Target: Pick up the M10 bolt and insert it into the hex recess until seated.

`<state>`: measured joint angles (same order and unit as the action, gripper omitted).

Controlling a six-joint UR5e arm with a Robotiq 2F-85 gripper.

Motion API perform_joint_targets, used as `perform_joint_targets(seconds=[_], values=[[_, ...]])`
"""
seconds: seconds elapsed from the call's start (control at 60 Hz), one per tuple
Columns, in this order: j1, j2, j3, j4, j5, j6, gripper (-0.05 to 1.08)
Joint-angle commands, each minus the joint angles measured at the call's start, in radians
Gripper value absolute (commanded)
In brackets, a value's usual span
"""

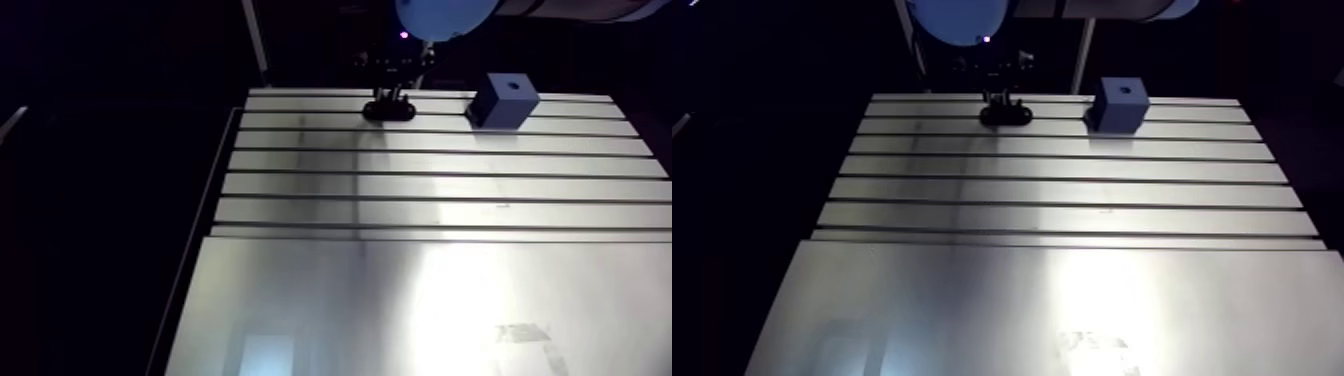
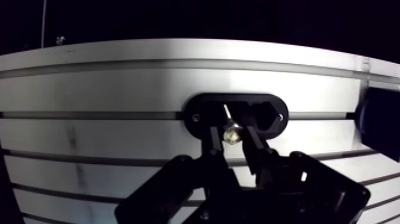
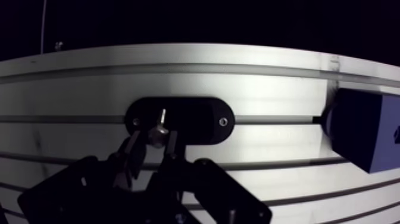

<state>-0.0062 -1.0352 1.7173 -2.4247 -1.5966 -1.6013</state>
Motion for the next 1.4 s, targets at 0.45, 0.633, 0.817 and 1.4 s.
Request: perform_joint_targets(seconds=[0.45,0.633,0.817,1.4], values=[[0.0,0.001,-0.002,0.0,-0.006,-0.001,0.67],[0.0,0.001,-0.002,0.0,-0.004,-0.001,0.68],[0.0,0.001,-0.003,0.0,-0.004,-0.002,0.69],[-0.001,-0.002,-0.002,0.0,-0.002,-0.004,0.83]])
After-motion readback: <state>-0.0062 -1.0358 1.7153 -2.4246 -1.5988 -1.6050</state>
